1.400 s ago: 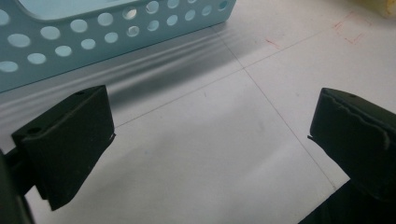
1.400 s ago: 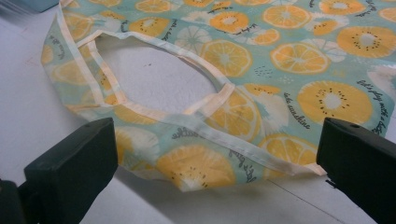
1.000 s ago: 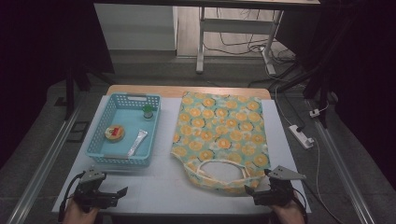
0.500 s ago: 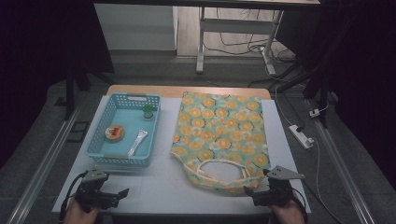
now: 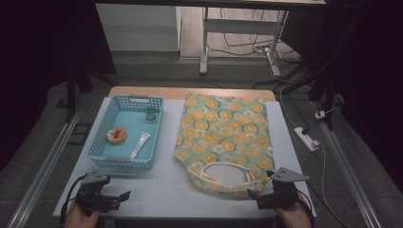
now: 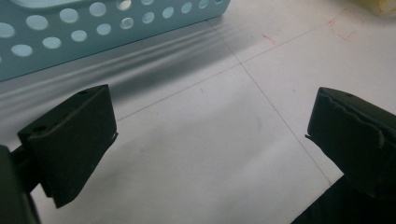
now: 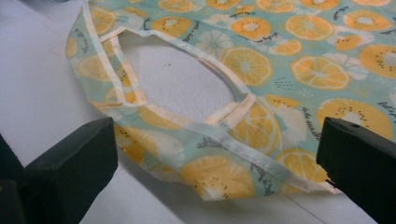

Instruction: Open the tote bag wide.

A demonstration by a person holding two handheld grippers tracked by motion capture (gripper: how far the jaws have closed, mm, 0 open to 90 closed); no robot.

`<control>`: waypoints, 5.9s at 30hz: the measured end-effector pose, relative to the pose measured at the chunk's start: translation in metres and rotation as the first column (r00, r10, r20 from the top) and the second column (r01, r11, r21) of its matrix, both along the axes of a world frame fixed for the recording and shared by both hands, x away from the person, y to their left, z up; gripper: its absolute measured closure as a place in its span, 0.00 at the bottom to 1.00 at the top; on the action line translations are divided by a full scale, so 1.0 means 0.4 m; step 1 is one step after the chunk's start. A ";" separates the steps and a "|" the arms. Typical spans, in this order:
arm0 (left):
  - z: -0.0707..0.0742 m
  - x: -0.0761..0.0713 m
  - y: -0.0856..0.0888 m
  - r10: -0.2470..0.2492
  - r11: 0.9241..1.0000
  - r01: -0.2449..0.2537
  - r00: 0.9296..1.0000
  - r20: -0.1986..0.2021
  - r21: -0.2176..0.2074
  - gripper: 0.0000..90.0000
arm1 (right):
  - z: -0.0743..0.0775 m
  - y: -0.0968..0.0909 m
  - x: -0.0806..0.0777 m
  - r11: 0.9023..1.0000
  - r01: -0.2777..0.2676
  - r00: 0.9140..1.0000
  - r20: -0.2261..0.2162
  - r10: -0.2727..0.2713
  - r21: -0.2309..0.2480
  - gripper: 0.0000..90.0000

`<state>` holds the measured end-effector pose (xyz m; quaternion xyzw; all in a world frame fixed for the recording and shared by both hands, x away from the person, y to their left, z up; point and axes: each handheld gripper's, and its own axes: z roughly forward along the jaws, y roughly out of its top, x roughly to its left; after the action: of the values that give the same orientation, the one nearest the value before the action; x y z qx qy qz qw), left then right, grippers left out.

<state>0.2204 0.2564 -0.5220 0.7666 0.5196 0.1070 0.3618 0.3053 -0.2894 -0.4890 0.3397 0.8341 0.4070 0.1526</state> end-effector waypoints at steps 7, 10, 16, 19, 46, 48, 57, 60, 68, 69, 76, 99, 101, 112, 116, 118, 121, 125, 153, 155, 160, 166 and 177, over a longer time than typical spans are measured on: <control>-0.001 0.001 0.002 0.004 1.000 -0.004 1.000 -0.004 -0.009 0.02 | 0.006 0.009 0.004 1.000 -0.003 1.000 -0.002 0.003 -0.004 0.00; -0.001 0.002 0.003 0.004 1.000 -0.004 1.000 -0.007 -0.011 0.02 | 0.012 0.023 0.004 1.000 -0.020 1.000 0.006 0.020 -0.020 0.00; -0.001 0.002 0.005 0.004 1.000 -0.004 1.000 -0.008 -0.017 0.02 | 0.015 0.050 0.005 0.998 -0.063 0.998 -0.027 0.062 -0.030 0.00; -0.001 0.002 0.004 0.002 1.000 -0.002 1.000 -0.007 -0.015 0.02 | 0.017 0.063 0.006 0.996 -0.080 0.996 -0.037 0.078 -0.037 0.00; -0.003 0.004 0.000 -0.003 1.000 0.003 1.000 -0.013 -0.004 0.03 | -0.035 0.213 0.036 0.948 -0.288 0.949 -0.171 0.264 -0.134 0.12; -0.003 0.004 0.000 -0.003 1.000 0.003 1.000 -0.016 -0.002 0.03 | -0.037 0.215 0.037 0.943 -0.304 0.943 -0.181 0.278 -0.135 0.20; -0.003 0.004 -0.001 -0.004 1.000 0.004 1.000 -0.017 0.000 0.03 | -0.034 0.219 0.039 0.920 -0.363 0.920 -0.215 0.328 -0.149 0.69; -0.003 0.005 -0.001 -0.005 1.000 0.005 1.000 -0.020 0.001 0.03 | -0.030 0.217 0.039 0.916 -0.376 0.913 -0.227 0.339 -0.143 0.78; -0.003 0.006 -0.001 -0.006 1.000 0.006 1.000 -0.022 0.002 0.04 | -0.015 0.215 0.040 0.913 -0.384 0.910 -0.224 0.349 -0.138 1.00; -0.003 0.005 -0.001 -0.006 1.000 0.006 1.000 -0.022 0.002 0.04 | -0.010 0.215 0.042 0.915 -0.381 0.911 -0.222 0.347 -0.135 1.00; -0.003 0.005 0.000 -0.002 1.000 0.002 1.000 -0.023 -0.002 0.04 | 0.024 0.200 0.094 0.943 -0.324 0.930 -0.208 0.303 -0.078 1.00; -0.005 0.008 0.002 -0.010 1.000 0.009 1.000 -0.028 -0.011 0.04 | 0.052 0.187 0.339 0.979 -0.195 0.968 -0.176 0.181 -0.064 1.00; -0.005 0.008 0.002 -0.010 1.000 0.010 1.000 -0.029 -0.012 0.04 | 0.051 0.190 0.361 0.980 -0.187 0.971 -0.167 0.174 -0.066 1.00; -0.005 0.008 0.000 -0.034 0.999 0.033 0.999 -0.028 -0.014 0.04 | 0.052 0.202 0.465 0.990 -0.132 0.983 -0.134 0.123 -0.058 1.00; -0.005 0.008 0.003 -0.029 0.999 0.029 0.999 -0.027 -0.023 0.04 | 0.054 0.204 0.494 0.991 -0.116 0.987 -0.119 0.109 -0.059 1.00; -0.005 0.008 0.003 -0.028 0.999 0.027 0.999 -0.029 -0.024 0.04 | 0.054 0.206 0.507 0.992 -0.108 0.988 -0.116 0.100 -0.059 1.00; -0.005 0.009 0.003 -0.028 0.999 0.027 0.999 -0.029 -0.024 0.04 | 0.055 0.209 0.527 0.994 -0.098 0.990 -0.111 0.091 -0.057 1.00; -0.005 0.008 0.004 -0.028 0.999 0.027 0.999 -0.030 -0.025 0.04 | 0.053 0.217 0.552 0.995 -0.087 0.991 -0.105 0.080 -0.057 1.00; -0.005 0.010 0.005 -0.028 0.999 0.027 0.999 -0.037 -0.027 0.04 | -0.050 0.252 0.660 0.985 -0.053 0.990 -0.134 0.032 -0.162 0.98; -0.006 0.010 0.005 -0.029 0.999 0.028 0.999 -0.035 -0.027 0.04 | -0.061 0.254 0.659 0.983 -0.061 0.989 -0.145 0.036 -0.171 0.95; -0.005 0.009 0.005 -0.029 0.999 0.028 0.999 -0.033 -0.029 0.04 | -0.051 0.257 0.652 0.983 -0.063 0.991 -0.127 0.041 -0.171 0.81; -0.005 0.009 0.006 -0.029 0.999 0.028 0.999 -0.033 -0.029 0.04 | -0.015 0.250 0.639 0.989 -0.060 0.993 -0.105 0.046 -0.132 0.66; -0.005 0.008 0.005 -0.027 0.999 0.026 0.999 -0.033 -0.030 0.04 | 0.026 0.243 0.584 0.989 -0.100 0.989 -0.122 0.086 -0.111 0.46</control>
<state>0.2237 0.2586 -0.5240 0.7697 0.5168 0.0818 0.3656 0.5388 -0.1924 -0.4786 0.3140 0.8790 0.3434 0.1040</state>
